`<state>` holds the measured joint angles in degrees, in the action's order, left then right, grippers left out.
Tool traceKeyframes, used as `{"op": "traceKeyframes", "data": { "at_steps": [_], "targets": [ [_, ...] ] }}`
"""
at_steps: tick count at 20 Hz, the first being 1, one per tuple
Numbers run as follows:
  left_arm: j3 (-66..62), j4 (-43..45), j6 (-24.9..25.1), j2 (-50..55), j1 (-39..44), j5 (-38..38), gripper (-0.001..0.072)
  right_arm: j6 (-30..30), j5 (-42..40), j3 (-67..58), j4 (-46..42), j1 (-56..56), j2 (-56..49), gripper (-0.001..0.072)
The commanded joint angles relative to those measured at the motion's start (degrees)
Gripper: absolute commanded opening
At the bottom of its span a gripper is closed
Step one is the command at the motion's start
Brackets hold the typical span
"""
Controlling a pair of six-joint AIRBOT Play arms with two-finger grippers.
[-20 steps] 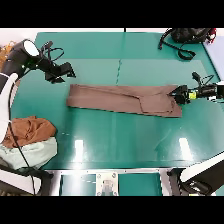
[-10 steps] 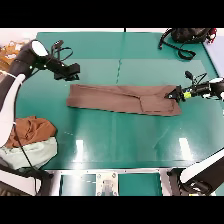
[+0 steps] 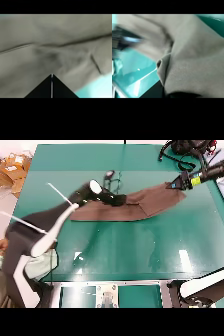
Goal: Fold the shirts.
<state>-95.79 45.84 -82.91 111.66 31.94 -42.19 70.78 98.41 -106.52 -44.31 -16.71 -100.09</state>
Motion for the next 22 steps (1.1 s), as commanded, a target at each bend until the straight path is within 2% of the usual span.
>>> {"op": "traceKeyframes", "data": {
  "at_steps": [1, 6, 8, 10, 13, 14, 16, 18, 22],
  "targets": [
    [-3.2, -9.2, 2.4, 7.3, 5.7, 6.6, 0.0022, 6.8, 2.9, -4.1, 0.0, 6.3, 5.7, 0.0017],
    [-5.0, -10.4, 2.4, 8.7, 4.9, 0.5, 0.0023, 7.9, 2.3, -4.0, -1.4, 10.9, 6.5, 0.0017],
    [-7.6, -10.0, 2.5, 8.7, 2.1, -8.6, 0.0023, 7.9, 1.2, -4.0, -1.3, 11.0, 6.5, 0.0017],
    [-13.2, -7.5, 2.4, 8.7, -2.7, -21.9, 0.0022, 8.8, 0.8, -4.0, -1.3, 11.3, 6.5, 0.0017],
    [-25.0, 5.9, -2.4, 8.4, -10.6, -41.1, 0.0021, 9.7, -1.8, -4.0, -1.3, 13.4, 6.5, 0.0017],
    [-26.3, 11.9, -3.3, 6.9, -12.8, -44.3, 0.0021, 10.1, -2.8, -4.0, -1.3, 14.6, 6.5, 0.0017],
    [-25.6, 24.2, -3.2, 1.7, -17.5, -46.2, 0.0022, 11.9, -5.9, -4.0, -1.3, 18.4, 6.3, 0.0017],
    [-25.6, 32.2, -3.2, -2.5, -21.6, -47.5, 0.0022, 13.7, -10.2, -4.0, -1.4, 23.8, 5.3, 0.0017],
    [-25.6, 34.8, -1.9, -7.6, -27.5, -47.8, 0.0023, 16.9, -24.1, -4.0, -1.3, 38.2, -1.6, 0.0018]
  ]
}}
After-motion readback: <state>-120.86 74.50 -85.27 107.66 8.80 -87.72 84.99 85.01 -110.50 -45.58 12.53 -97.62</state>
